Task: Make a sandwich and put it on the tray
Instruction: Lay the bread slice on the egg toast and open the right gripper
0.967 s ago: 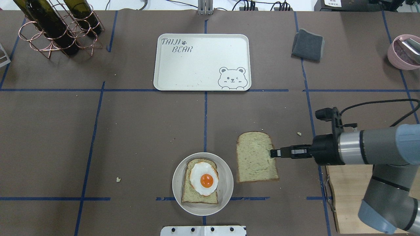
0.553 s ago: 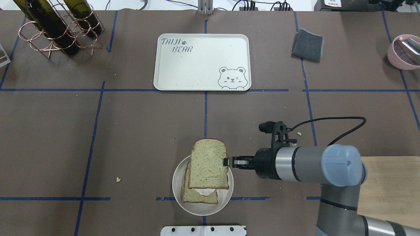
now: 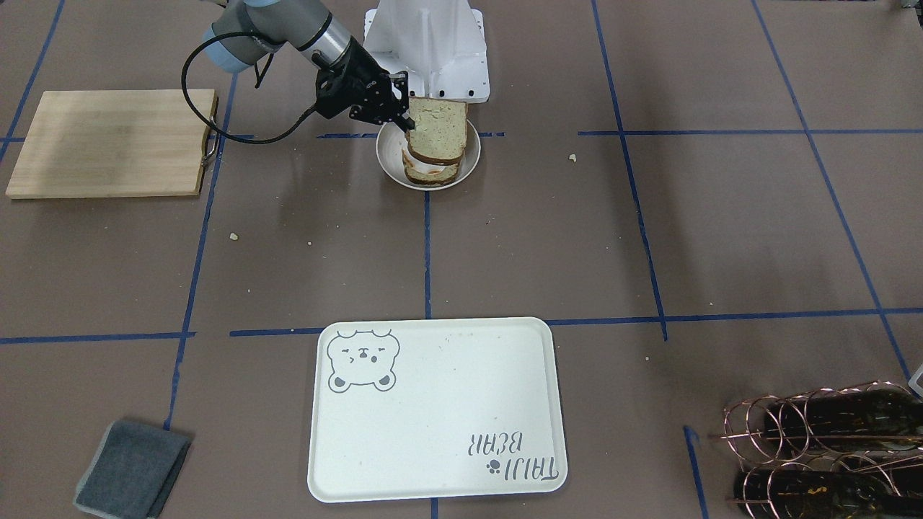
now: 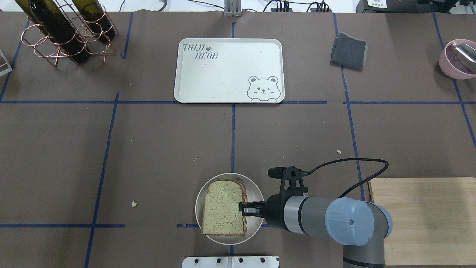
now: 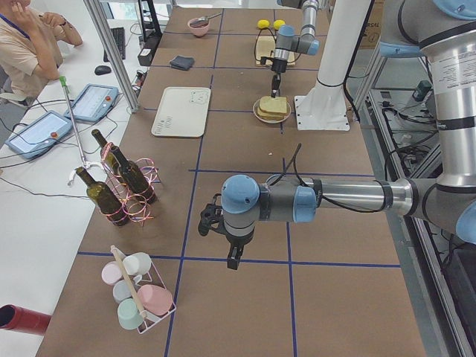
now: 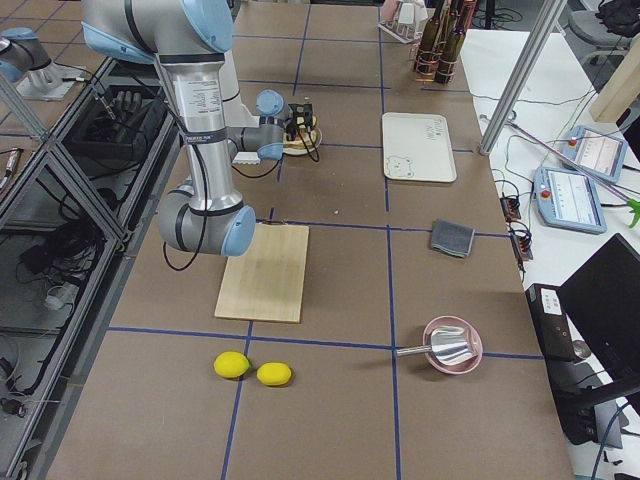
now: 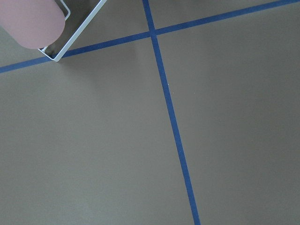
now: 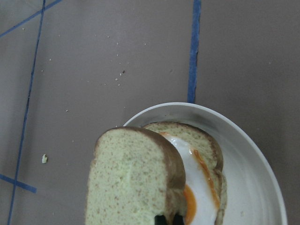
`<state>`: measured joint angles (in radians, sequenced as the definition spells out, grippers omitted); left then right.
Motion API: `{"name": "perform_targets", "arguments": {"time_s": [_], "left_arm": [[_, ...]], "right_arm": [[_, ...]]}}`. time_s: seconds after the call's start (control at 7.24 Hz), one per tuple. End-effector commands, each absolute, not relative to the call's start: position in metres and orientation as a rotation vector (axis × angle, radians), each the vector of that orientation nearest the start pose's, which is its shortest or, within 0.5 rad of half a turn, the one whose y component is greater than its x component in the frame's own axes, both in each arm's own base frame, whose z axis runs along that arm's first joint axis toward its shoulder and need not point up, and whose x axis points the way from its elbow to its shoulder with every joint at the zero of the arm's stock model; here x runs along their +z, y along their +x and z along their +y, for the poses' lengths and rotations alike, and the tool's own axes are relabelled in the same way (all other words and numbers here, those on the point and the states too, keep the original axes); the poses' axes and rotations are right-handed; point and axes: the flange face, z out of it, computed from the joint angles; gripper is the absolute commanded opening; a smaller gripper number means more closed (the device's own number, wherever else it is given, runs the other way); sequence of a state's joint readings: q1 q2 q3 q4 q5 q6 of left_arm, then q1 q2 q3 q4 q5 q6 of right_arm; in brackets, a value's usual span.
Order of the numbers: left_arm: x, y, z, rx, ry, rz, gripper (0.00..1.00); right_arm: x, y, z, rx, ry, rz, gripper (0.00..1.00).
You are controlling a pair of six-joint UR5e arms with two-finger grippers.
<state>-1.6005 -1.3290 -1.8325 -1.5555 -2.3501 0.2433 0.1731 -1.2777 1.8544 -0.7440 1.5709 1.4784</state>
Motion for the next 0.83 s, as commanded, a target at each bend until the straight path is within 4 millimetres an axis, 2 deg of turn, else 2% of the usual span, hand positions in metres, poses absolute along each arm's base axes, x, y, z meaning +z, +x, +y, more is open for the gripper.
{"name": "perform_targets", "arguments": {"time_s": [0.0, 0.14, 0.28, 0.41, 0.55, 0.69], "left_arm": [[0.641, -0.075, -0.388, 0.202, 0.105, 0.772, 1.0], [0.642, -0.075, -0.388, 0.201, 0.104, 0.772, 1.0], [0.642, -0.075, -0.388, 0.201, 0.104, 0.771, 1.0], [0.639, -0.075, -0.388, 0.201, 0.107, 0.772, 1.0], [0.634, -0.077, -0.387, 0.202, 0.119, 0.775, 1.0], [0.63, -0.077, -0.388, 0.204, 0.127, 0.775, 1.0]], "right_arm": [[0.282, -0.537, -0.23, 0.071, 0.187, -1.358, 0.23], [0.28, -0.534, -0.237, 0.082, 0.195, -1.333, 0.99], [0.273, -0.526, -0.251, 0.095, 0.196, -1.299, 1.0], [0.257, -0.505, -0.261, 0.095, 0.168, -1.237, 1.0], [0.246, -0.48, -0.281, 0.1, 0.124, -1.169, 1.0], [0.249, -0.452, -0.32, 0.142, 0.08, -1.11, 1.0]]}}
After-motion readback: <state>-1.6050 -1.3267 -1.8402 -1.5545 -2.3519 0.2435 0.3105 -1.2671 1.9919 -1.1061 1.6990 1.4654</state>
